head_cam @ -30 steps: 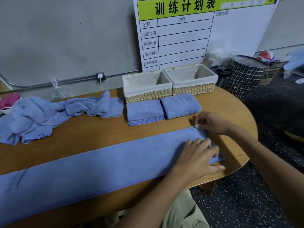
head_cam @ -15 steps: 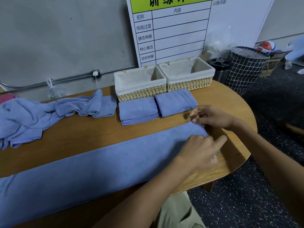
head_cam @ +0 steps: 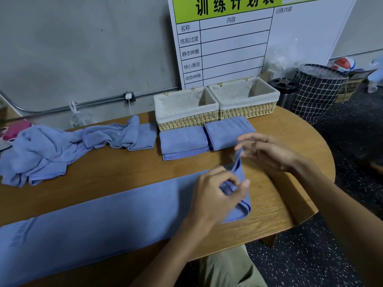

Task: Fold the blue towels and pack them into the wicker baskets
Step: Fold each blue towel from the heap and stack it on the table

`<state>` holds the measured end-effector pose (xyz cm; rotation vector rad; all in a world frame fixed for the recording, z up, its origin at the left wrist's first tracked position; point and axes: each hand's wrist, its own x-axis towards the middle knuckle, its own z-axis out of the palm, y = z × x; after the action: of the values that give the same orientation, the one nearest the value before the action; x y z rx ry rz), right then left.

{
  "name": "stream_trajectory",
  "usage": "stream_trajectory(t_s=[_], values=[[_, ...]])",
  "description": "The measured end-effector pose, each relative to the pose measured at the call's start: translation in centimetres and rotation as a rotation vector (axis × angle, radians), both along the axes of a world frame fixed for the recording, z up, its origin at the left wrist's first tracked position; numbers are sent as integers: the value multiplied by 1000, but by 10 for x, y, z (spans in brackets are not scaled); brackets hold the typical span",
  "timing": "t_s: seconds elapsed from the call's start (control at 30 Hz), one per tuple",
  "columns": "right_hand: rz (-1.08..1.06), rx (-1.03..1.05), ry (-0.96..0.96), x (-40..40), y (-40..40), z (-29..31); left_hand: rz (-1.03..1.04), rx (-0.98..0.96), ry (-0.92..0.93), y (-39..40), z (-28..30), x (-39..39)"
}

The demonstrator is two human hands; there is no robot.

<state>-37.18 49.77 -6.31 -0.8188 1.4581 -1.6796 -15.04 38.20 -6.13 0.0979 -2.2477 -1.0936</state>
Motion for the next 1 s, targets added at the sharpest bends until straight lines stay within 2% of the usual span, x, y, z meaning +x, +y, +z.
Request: stream_trajectory(t_s=[0.1,0.27,0.4,0.53,0.63,0.83,1.0], values=[[108,1,57,15,-23,18,94,96,6,-29,5,29],[170,24,296,54,-93,43,239,161,69,-69,14,79],[224,-8,449,94,-153,63,442,222,102,-94,16,113],[274,-52,457,132,-206,67,556,280,86,-116,11,149],[314,-69,474,164,-238,63,528,339,87,-128,13,172],[392,-76,500,221,-288,47,335,353,-36,-156,15,215],[355,-101,442,249,-316,39,343,389,-44,-178,19,235]])
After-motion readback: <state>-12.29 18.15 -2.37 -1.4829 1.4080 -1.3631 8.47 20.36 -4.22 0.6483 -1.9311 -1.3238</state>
